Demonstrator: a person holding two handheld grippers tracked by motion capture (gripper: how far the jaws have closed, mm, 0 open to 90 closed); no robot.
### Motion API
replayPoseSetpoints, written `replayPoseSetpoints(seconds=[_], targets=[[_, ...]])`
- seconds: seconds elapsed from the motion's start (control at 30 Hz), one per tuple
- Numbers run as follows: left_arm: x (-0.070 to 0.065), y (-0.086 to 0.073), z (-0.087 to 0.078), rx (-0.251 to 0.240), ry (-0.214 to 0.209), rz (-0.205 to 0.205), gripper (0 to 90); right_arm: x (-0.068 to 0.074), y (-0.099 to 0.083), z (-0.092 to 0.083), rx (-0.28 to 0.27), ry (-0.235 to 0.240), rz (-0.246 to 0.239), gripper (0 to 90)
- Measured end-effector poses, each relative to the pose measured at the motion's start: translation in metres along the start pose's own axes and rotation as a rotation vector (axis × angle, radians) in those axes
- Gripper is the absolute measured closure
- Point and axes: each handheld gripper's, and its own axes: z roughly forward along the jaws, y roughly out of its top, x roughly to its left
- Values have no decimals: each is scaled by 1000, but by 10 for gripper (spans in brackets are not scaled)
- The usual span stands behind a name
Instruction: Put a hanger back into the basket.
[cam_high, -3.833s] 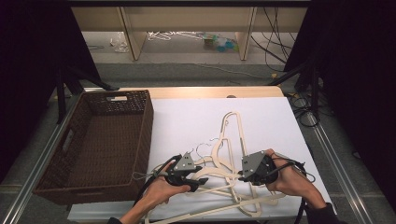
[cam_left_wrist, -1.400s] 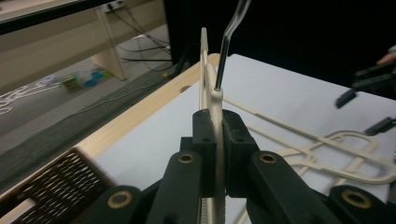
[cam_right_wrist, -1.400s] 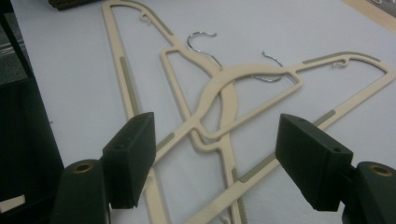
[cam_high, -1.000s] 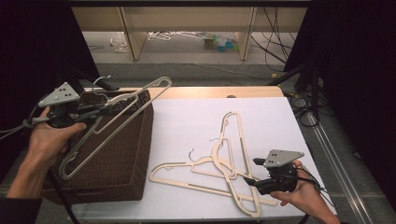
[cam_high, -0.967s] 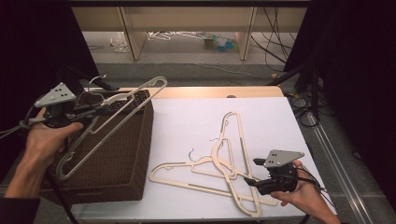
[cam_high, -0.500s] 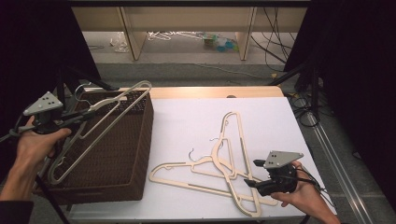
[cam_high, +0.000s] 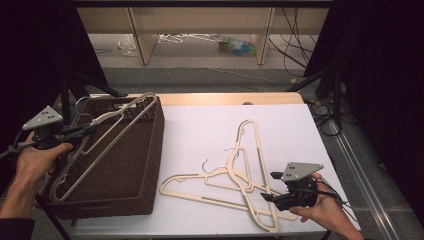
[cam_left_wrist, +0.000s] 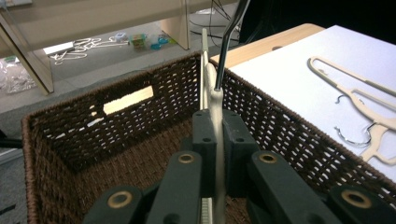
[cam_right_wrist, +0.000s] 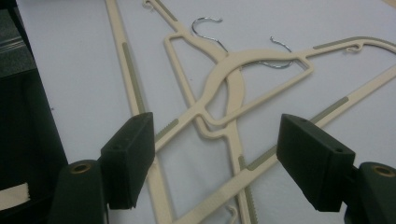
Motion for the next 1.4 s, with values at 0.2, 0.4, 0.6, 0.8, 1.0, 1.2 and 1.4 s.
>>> replayPoseSetpoints(seconds=[0.2,0.4,0.6,0.8,1.0,1.2,1.4], targets=[[3,-11,9,44,-7,-14,852,0,0,1,2,6,-5,288],[10,-26,23,97,-25,-11,849,0,-1,2,5,7,-5,288],[17,-35,35,128,-19,-6,834,0,-1,4,9,9,-4,288],[27,-42,34,193,63,-40,809,0,-3,4,16,11,3,287],[34,-48,34,227,133,-65,802,0,-3,5,20,15,-1,286],[39,-51,34,265,167,-93,771,0,-4,6,23,18,-6,284],[35,-52,33,259,275,-207,472,0,-4,7,28,18,4,283]])
